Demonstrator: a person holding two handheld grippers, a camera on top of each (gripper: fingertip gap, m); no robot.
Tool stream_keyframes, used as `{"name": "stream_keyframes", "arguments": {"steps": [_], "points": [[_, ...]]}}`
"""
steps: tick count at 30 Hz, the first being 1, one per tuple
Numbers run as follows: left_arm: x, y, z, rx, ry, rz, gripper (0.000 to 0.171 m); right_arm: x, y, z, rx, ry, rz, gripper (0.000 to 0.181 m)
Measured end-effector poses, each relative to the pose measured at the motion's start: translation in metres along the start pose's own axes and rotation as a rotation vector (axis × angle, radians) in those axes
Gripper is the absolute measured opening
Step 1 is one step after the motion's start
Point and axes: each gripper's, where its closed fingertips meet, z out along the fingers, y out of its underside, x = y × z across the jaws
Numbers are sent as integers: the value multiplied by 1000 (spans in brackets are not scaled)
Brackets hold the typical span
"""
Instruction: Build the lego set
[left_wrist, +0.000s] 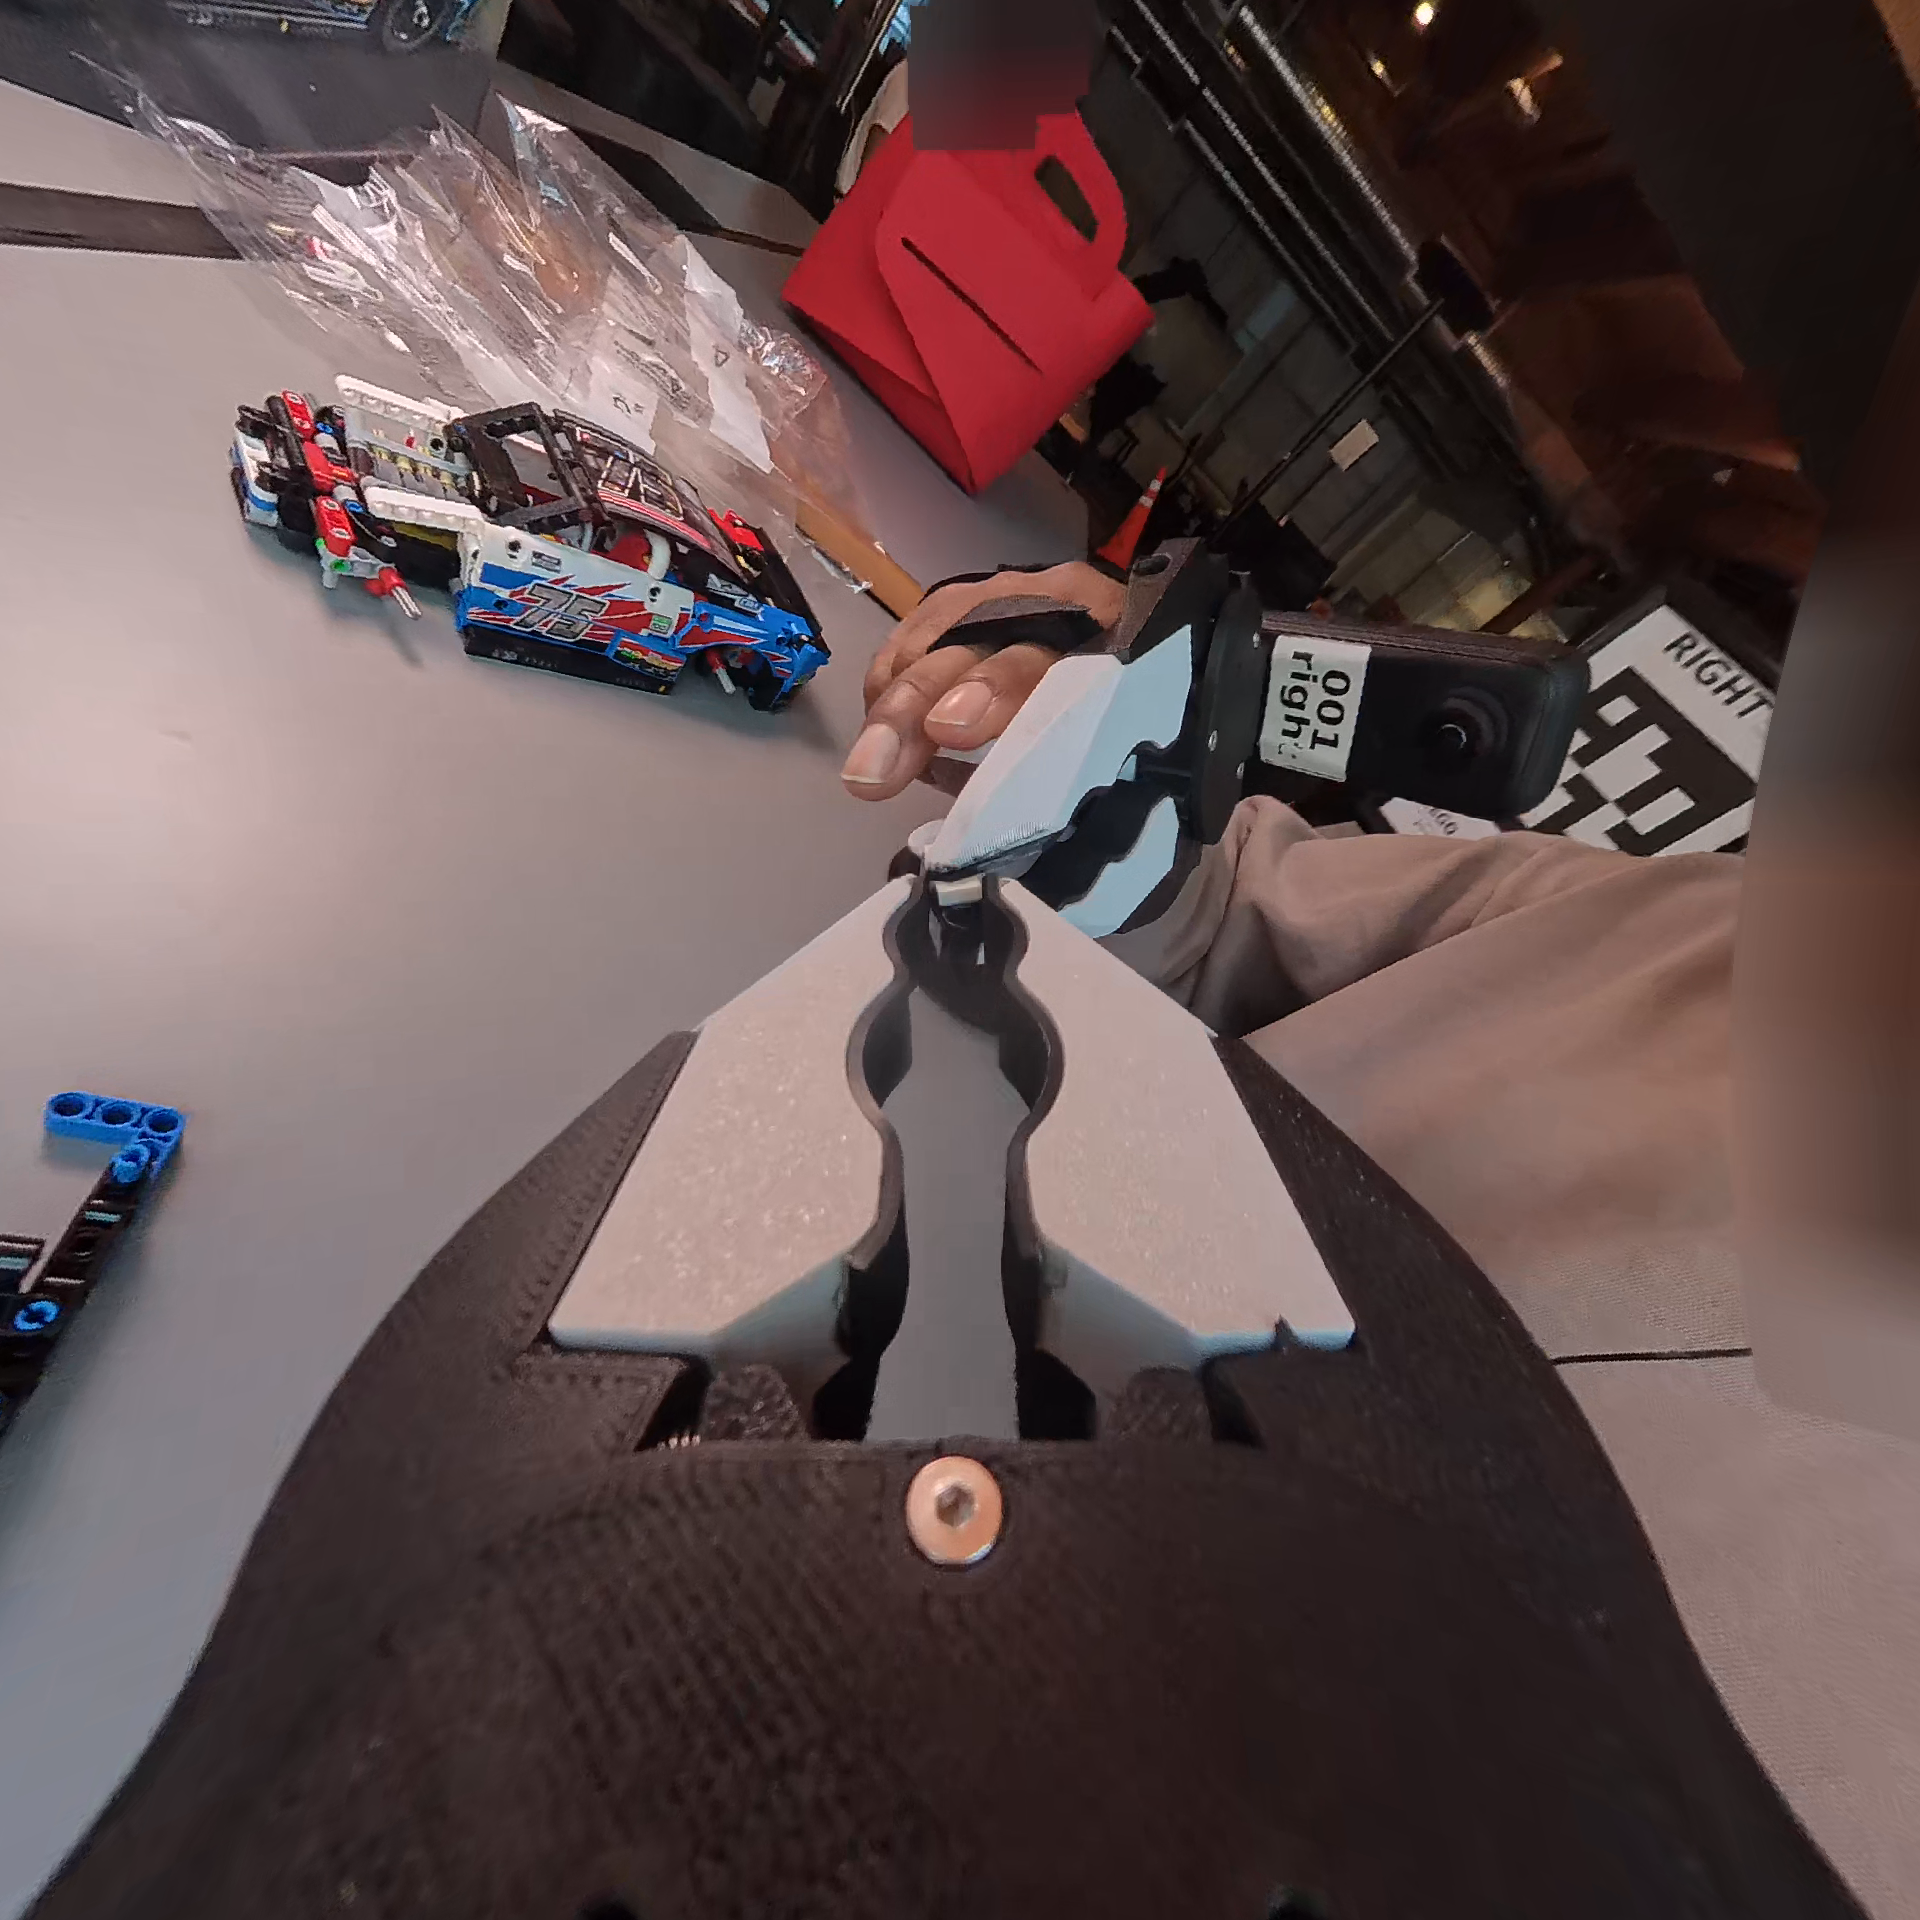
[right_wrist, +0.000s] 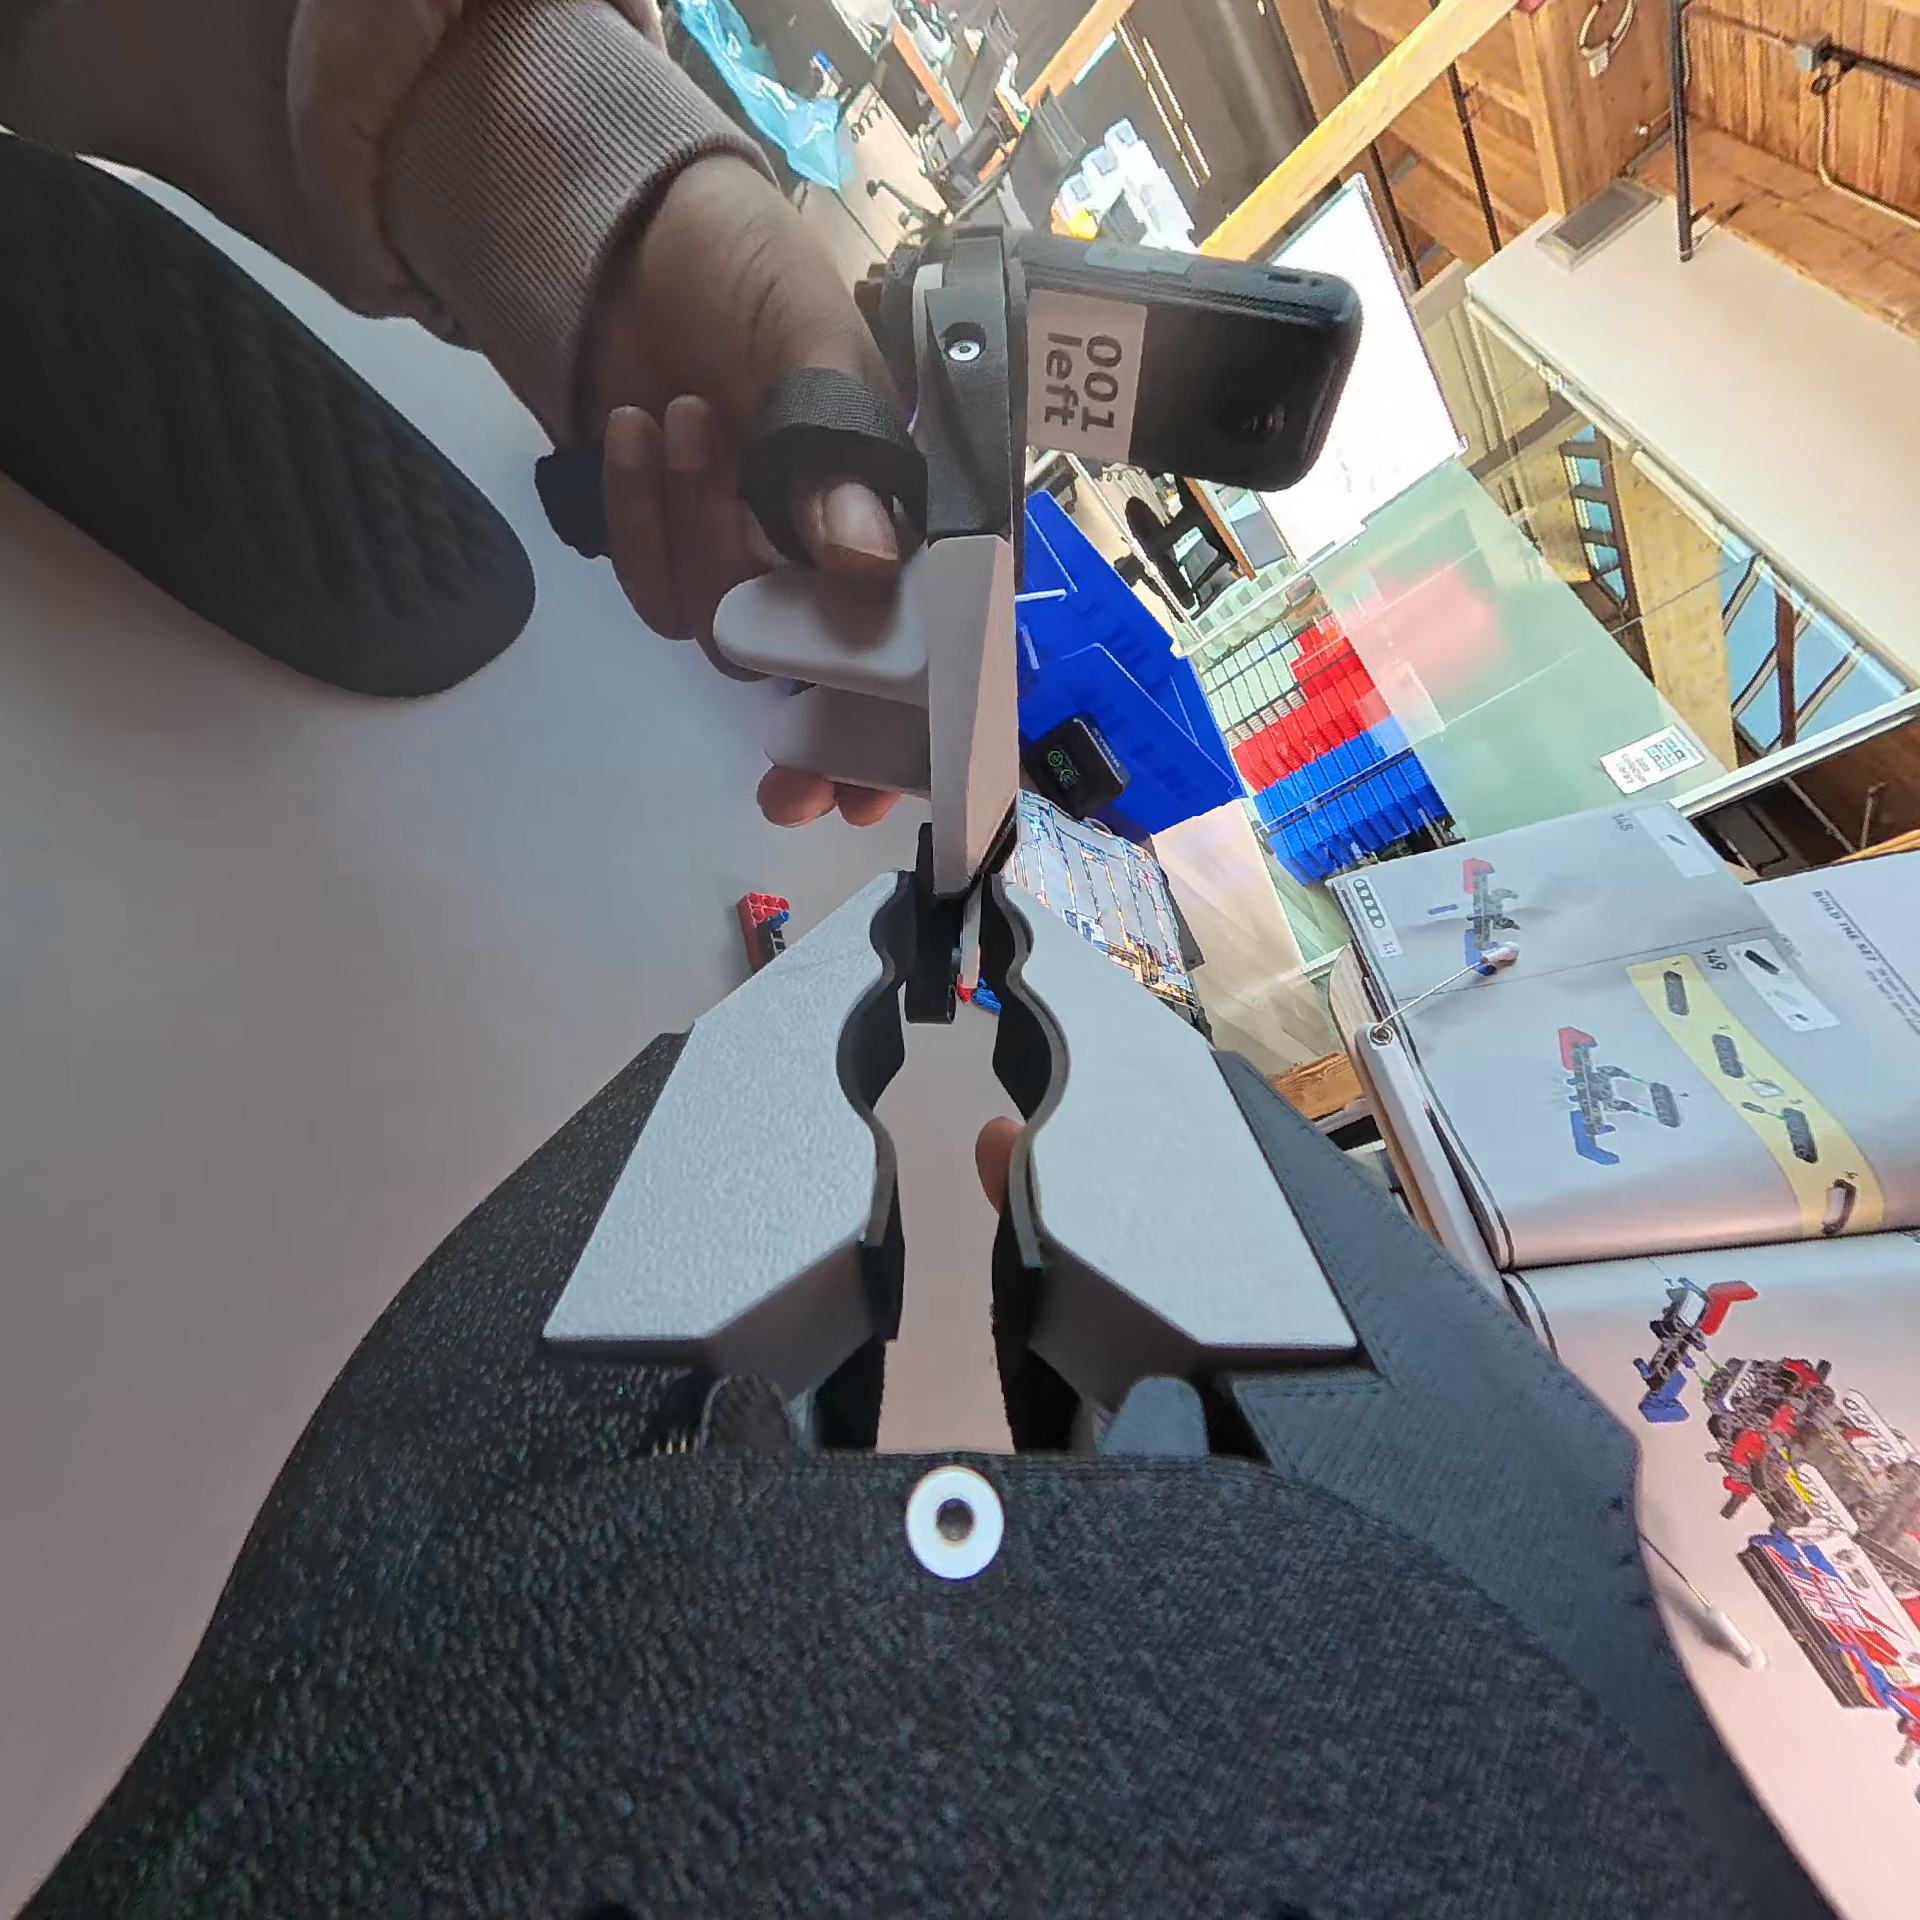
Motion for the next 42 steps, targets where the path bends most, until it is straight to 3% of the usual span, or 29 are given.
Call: {"name": "stream_keyframes", "arguments": {"steps": [4, 11, 15, 22, 30, 32, 36, 40, 42], "points": [[7, -5, -6, 69, 77, 59, 13, 6, -1, -5, 68, -15, 146, 10], [-4, 0, -2, 94, -4, 243, 7, -2, 8, -5, 106, -66, 286, 9], [-22, 1, 1, 121, -63, 180, 6, -3, 23, 0, 51, -37, 265, 9], [-50, 7, 4, 215, 6, -111, 6, -9, 48, 10, -56, 28, 109, 9], [-61, 5, 0, 288, 68, -142, 5, -6, 56, 19, 27, 22, 279, 11], [-60, 8, -1, 296, 76, -127, 5, -7, 58, 19, 30, 20, 286, 16], [-53, 6, -3, 314, 102, -88, 5, -9, 54, 18, 42, 29, 234, 9], [-46, 8, -3, 286, 49, 82, 6, -9, 49, 14, 32, 48, 131, 10], [-46, 12, -2, 243, 2, 185, 15, -11, 51, 15, -1, 64, 63, 9]]}}
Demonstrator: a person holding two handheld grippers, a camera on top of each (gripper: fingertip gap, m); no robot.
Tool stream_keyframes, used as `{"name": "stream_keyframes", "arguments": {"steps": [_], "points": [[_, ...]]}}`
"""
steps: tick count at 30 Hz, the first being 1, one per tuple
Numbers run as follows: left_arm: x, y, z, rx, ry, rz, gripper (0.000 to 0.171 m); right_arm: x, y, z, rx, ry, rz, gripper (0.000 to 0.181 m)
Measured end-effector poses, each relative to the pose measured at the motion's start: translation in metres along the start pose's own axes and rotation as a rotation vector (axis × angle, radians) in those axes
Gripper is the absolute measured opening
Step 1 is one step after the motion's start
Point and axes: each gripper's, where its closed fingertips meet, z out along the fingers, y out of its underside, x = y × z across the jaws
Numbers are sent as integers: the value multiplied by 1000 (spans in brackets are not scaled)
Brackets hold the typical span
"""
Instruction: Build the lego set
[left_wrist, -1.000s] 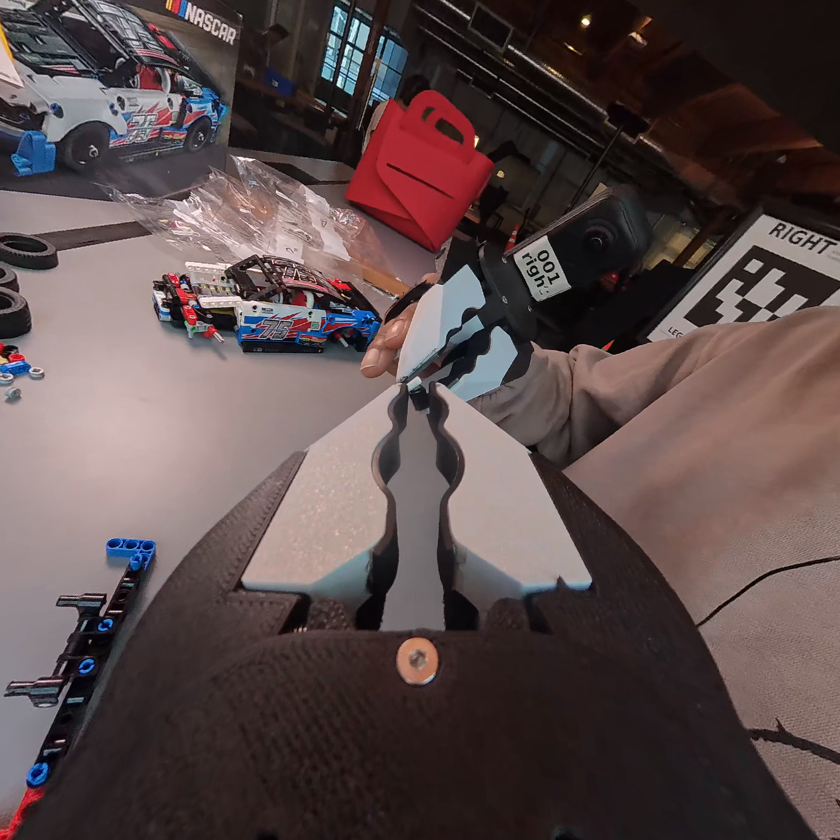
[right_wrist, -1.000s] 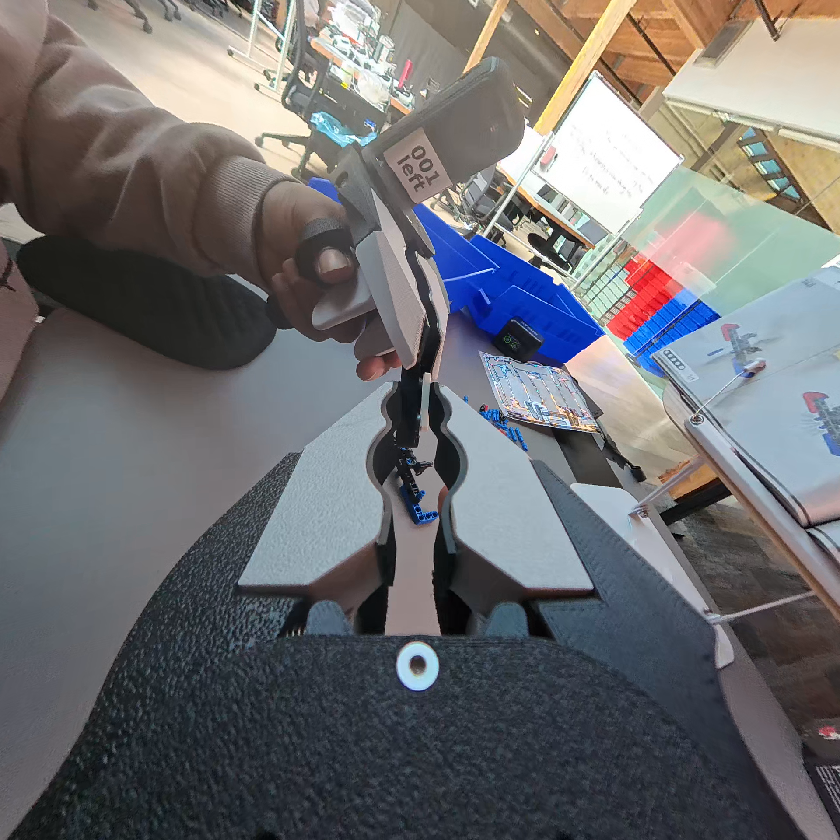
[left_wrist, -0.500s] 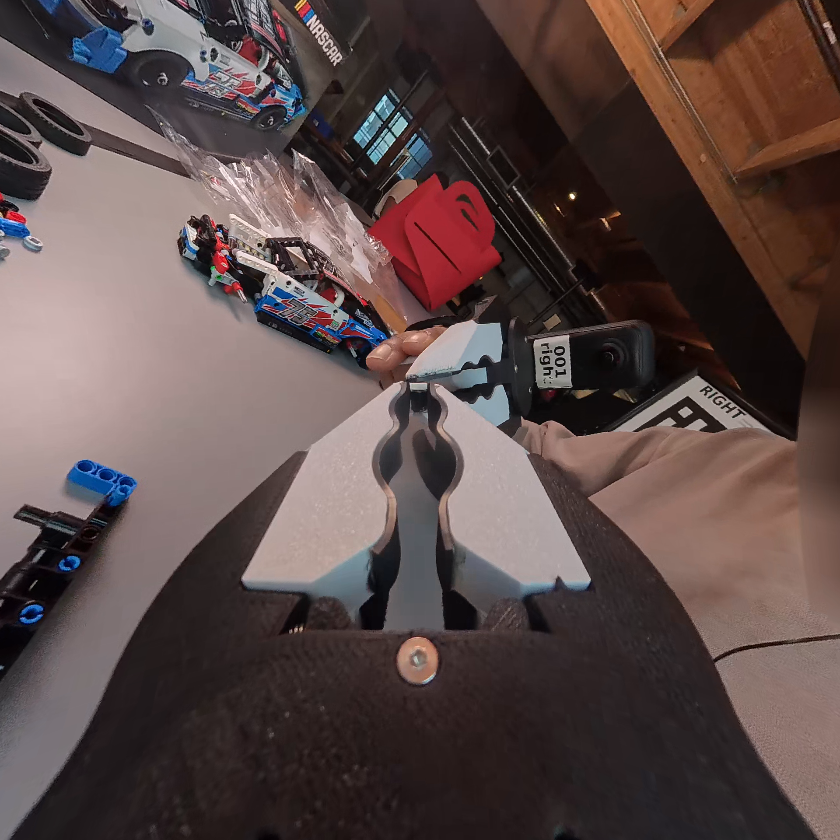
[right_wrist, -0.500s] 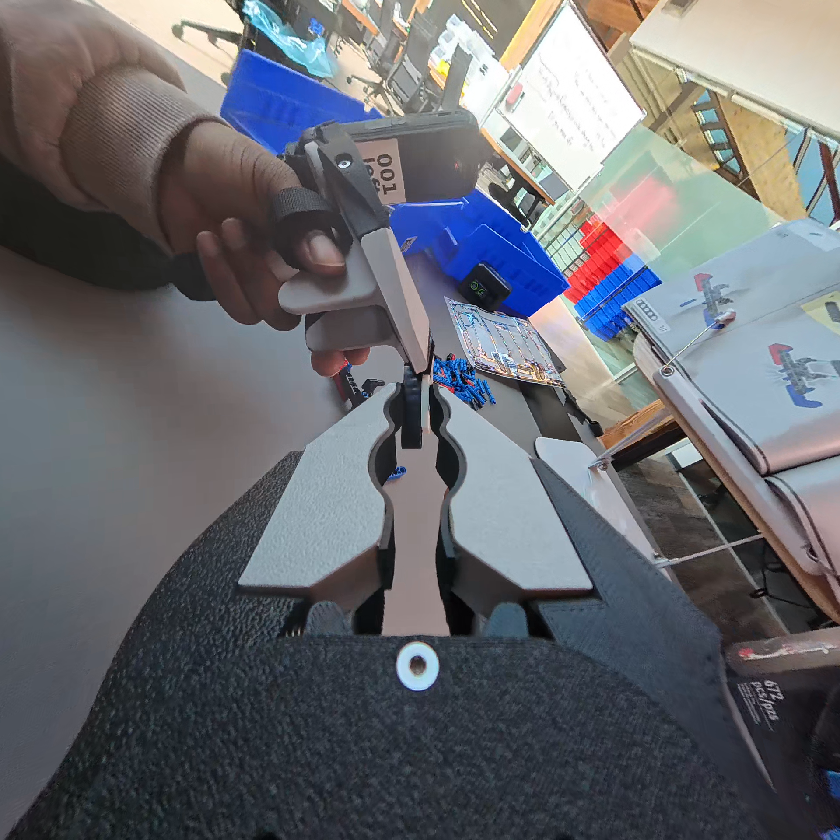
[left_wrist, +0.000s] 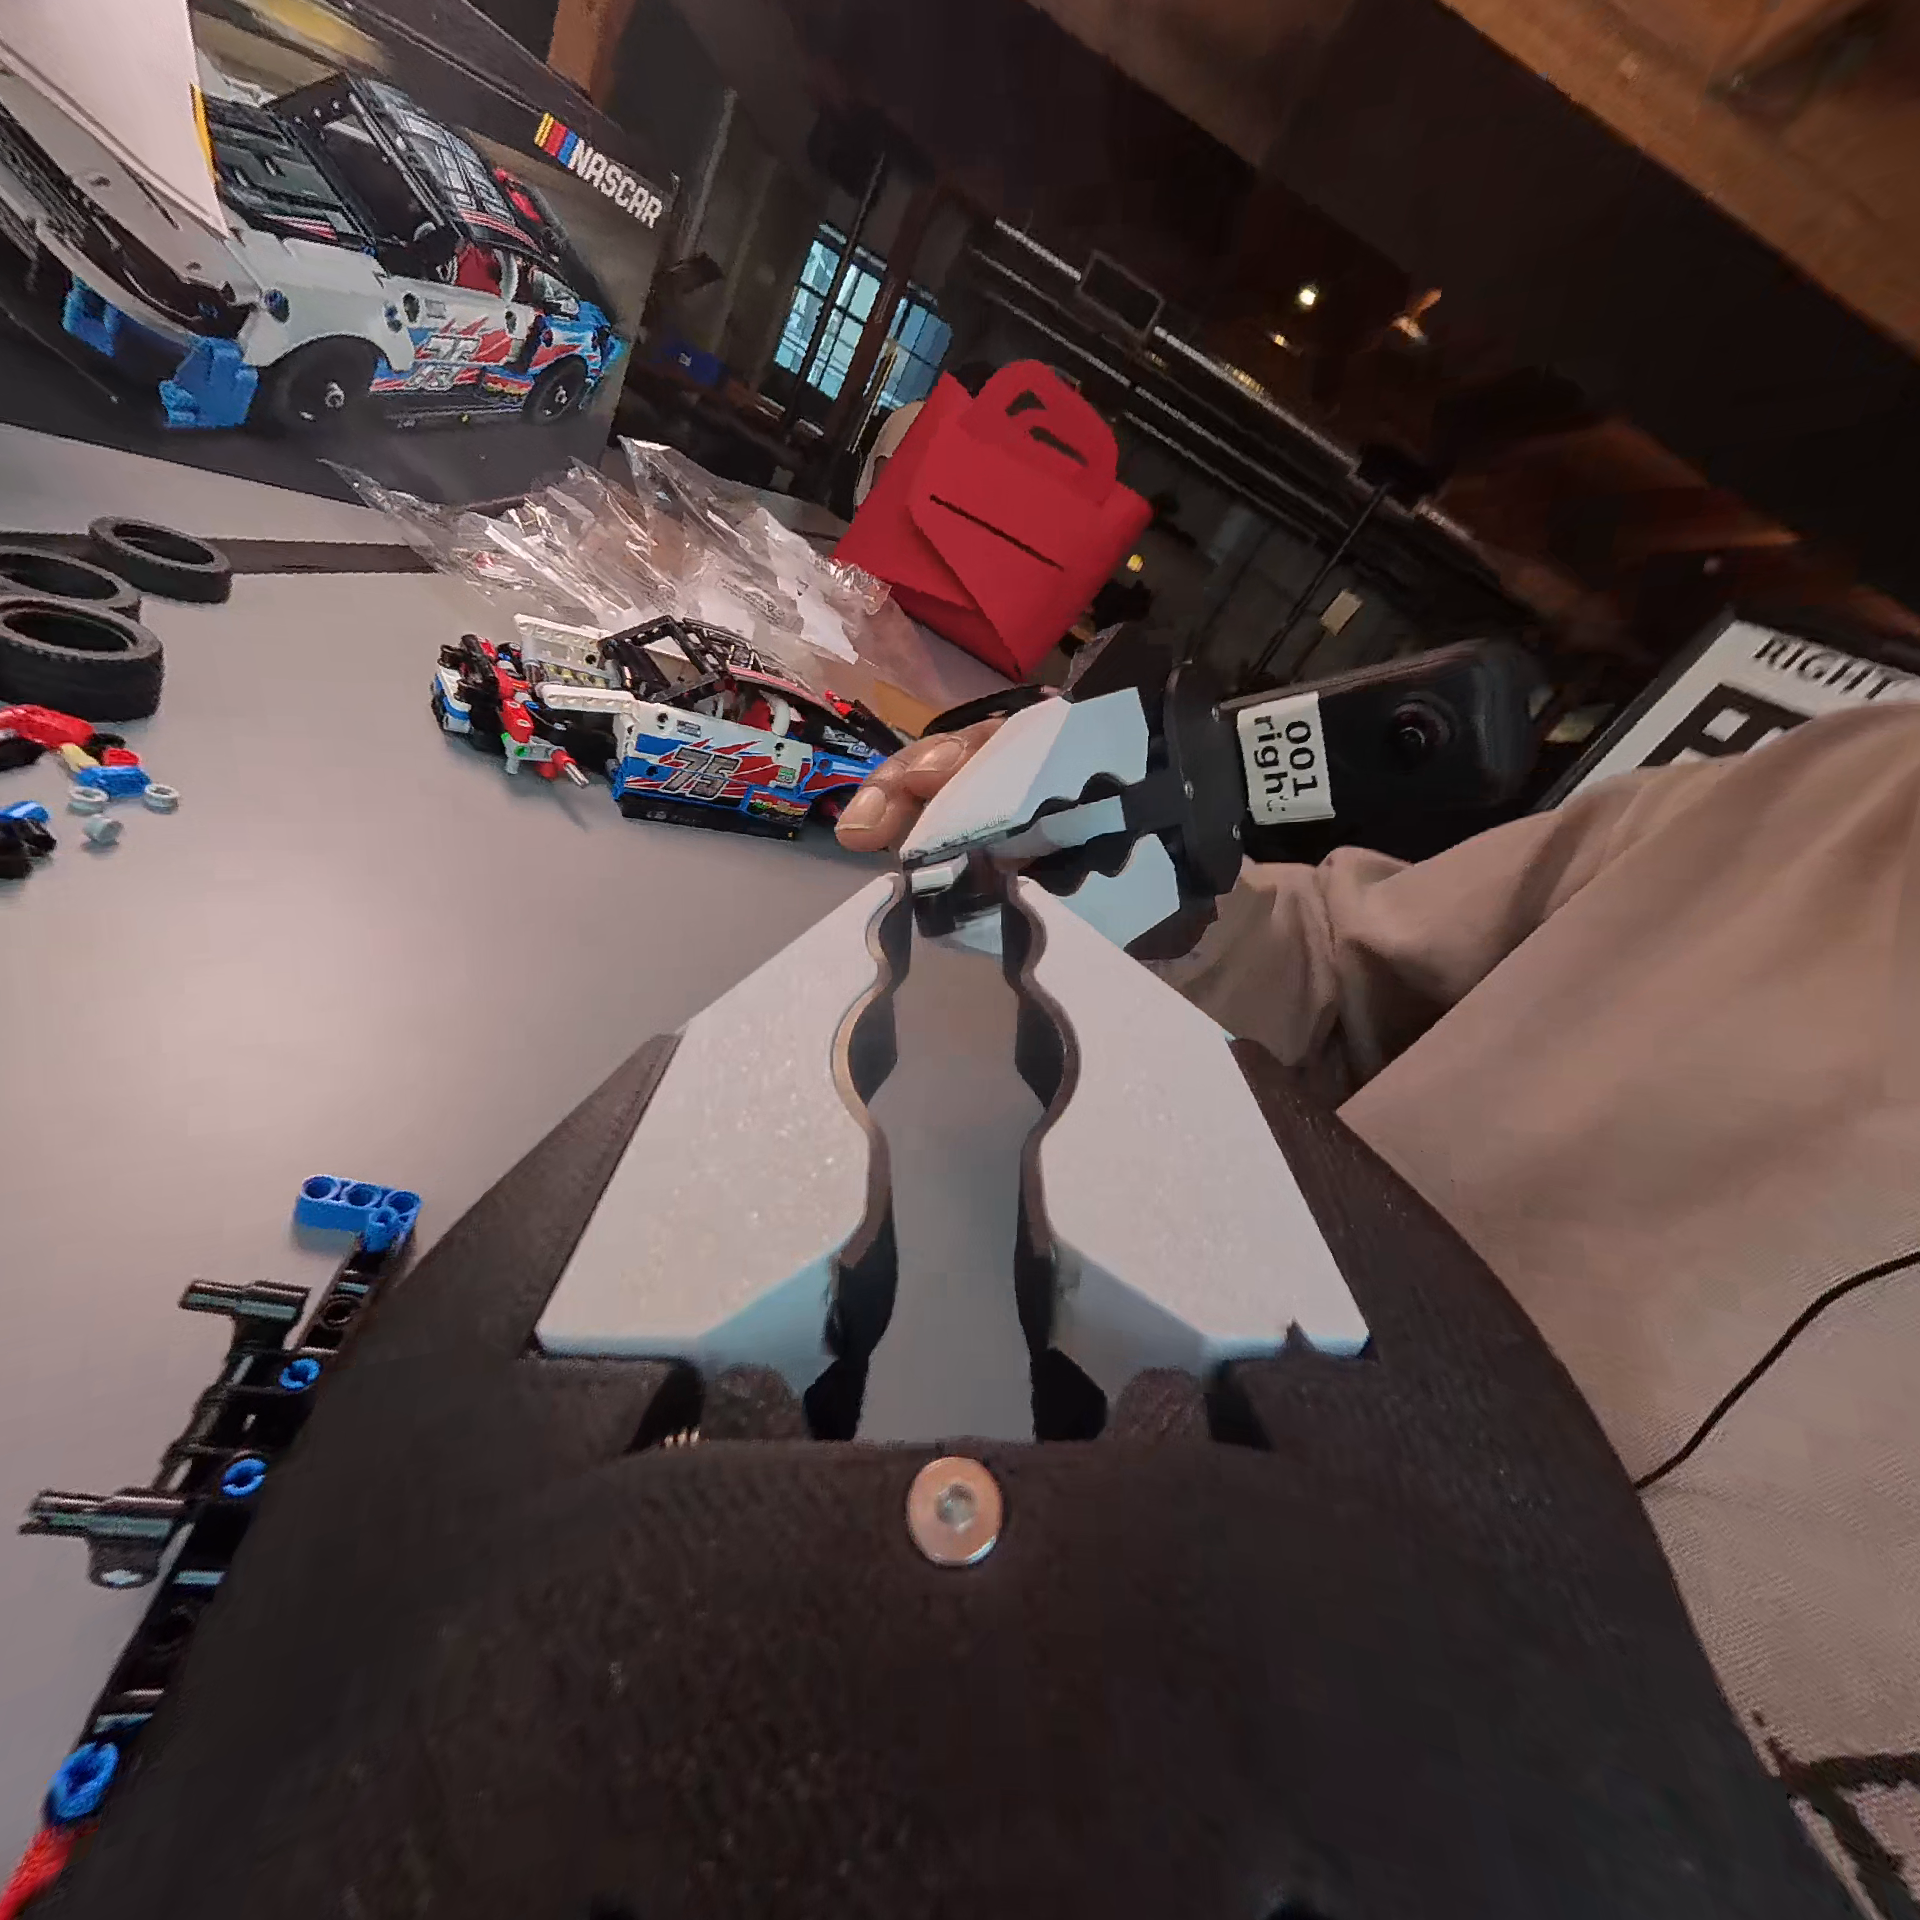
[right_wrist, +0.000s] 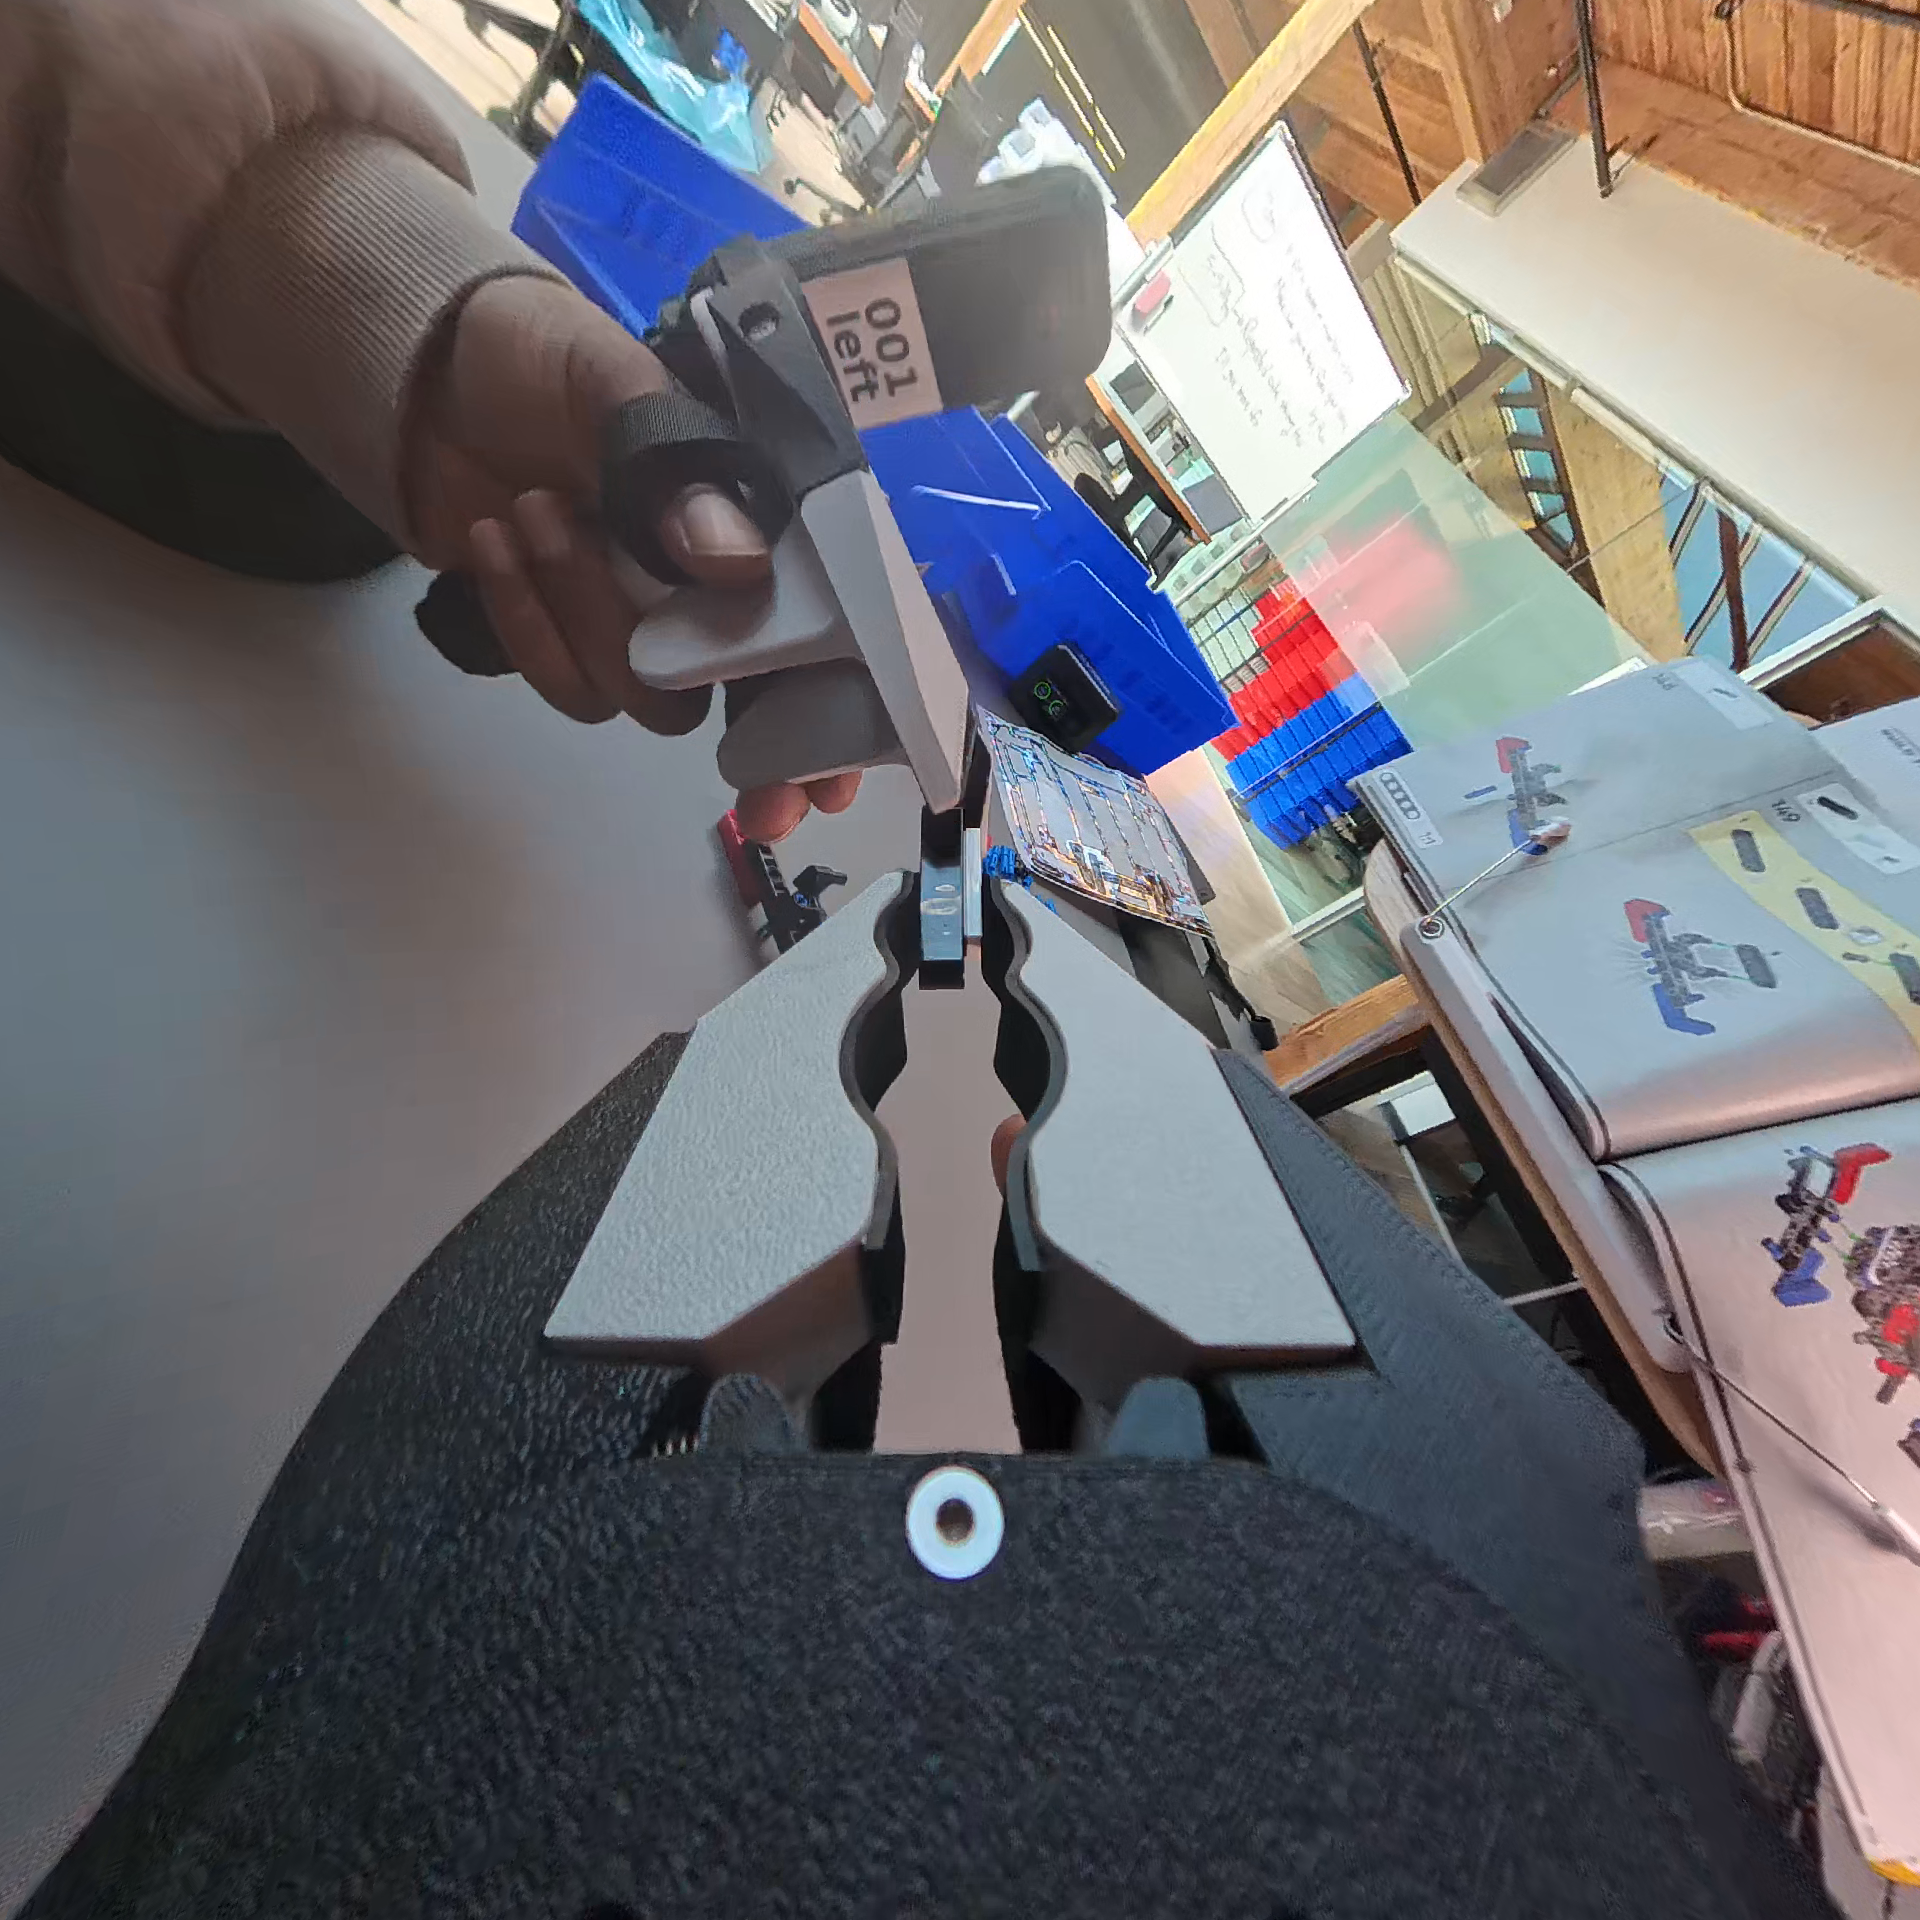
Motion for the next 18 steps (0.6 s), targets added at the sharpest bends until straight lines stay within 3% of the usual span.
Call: {"name": "stream_keyframes", "arguments": {"steps": [2, 6, 11, 18], "points": [[-1, 2, -1, -30, -40, 86, 7, -2, 0, 0, 3, 14, -57, 10], [0, 7, -2, -94, -80, 261, 6, -6, 0, 0, -3, 41, -147, 11], [1, 12, -5, -136, -147, 622, 6, -11, 12, -2, 4, -102, 180, 32], [7, 24, 0, -164, -90, 608, 6, -27, 10, -5, -2, -197, 219, 10]]}}
